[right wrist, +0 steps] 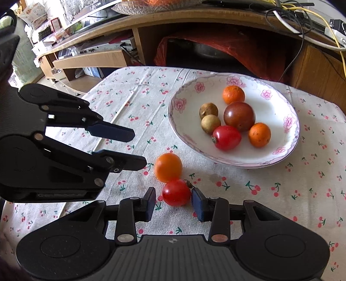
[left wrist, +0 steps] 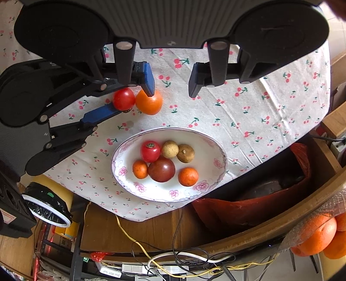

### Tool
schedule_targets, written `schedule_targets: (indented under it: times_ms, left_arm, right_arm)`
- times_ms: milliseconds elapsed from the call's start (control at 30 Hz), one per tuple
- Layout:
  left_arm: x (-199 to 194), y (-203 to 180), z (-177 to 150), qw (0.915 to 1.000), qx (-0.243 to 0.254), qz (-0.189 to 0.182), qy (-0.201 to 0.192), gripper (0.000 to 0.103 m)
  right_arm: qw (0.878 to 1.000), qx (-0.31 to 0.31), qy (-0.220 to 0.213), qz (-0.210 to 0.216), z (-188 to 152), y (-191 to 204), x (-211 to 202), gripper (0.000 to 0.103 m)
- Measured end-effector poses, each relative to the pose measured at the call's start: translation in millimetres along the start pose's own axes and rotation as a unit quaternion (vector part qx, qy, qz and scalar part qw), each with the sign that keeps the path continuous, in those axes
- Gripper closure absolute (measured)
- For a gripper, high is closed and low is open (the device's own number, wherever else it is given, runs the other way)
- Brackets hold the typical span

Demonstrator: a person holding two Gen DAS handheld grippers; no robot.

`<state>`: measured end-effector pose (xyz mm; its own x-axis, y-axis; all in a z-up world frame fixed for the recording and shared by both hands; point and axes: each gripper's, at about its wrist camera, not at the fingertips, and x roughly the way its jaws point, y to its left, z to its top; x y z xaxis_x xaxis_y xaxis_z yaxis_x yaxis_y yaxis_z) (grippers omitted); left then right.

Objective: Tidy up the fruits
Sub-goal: 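Grasp the orange tomato with the left tool while the right tool grasps the small red tomato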

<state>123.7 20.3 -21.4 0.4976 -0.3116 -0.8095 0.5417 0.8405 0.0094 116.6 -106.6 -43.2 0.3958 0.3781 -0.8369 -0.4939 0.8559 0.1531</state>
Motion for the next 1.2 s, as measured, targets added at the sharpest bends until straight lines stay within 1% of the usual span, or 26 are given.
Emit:
schedule_targets:
  times_ms: [100,200,300,467,600,733,900,1067,1200]
  left_arm:
    - [3.0,-2.6,2.0,0.9999,-0.005,-0.009,0.002,0.058]
    - [7.3,-5.9,3.8,0.9998,-0.007,-0.018,0.007,0.058]
    - [14.0,-10.0,4.8,0.9998,-0.005,-0.017,0.012,0.058]
    - [20.0,-13.9,10.6,0.9995,-0.012,-0.027,0.006,0.055]
    - [28.3,-20.1,13.3,0.9992,-0.010,-0.036,0.014,0.054]
    - [36.0,-27.1,12.5,0.9991,-0.004,-0.036,0.019,0.054]
    - [40.1,-31.7,16.1,0.9994,-0.004,-0.032,0.015,0.054]
    - [42.2,-37.5,16.8,0.9996,0.009,-0.023,0.012,0.054]
    - [46.3,-38.4,19.9,0.9997,0.001,-0.022,0.006,0.054]
  right_arm:
    - [1.000,0.008,0.002,-0.003,0.3,-3.5,-2.1,0.079]
    - [1.000,0.012,0.005,-0.008,-1.2,-7.8,-7.4,0.079]
    - [1.000,0.016,0.007,-0.012,-4.9,-12.5,-13.0,0.079]
    - [0.999,0.016,0.005,-0.031,-8.6,-19.7,-18.4,0.079]
    - [0.999,0.026,0.009,-0.045,-12.9,-29.2,-20.0,0.079]
    - [0.998,0.034,0.009,-0.049,-16.6,-36.0,-23.4,0.079]
    - [0.998,0.037,0.009,-0.050,-19.3,-38.9,-25.8,0.078]
    - [0.998,0.037,0.009,-0.050,-18.4,-40.2,-25.4,0.078]
    - [0.998,0.031,0.012,-0.051,-18.7,-39.0,-23.3,0.077]
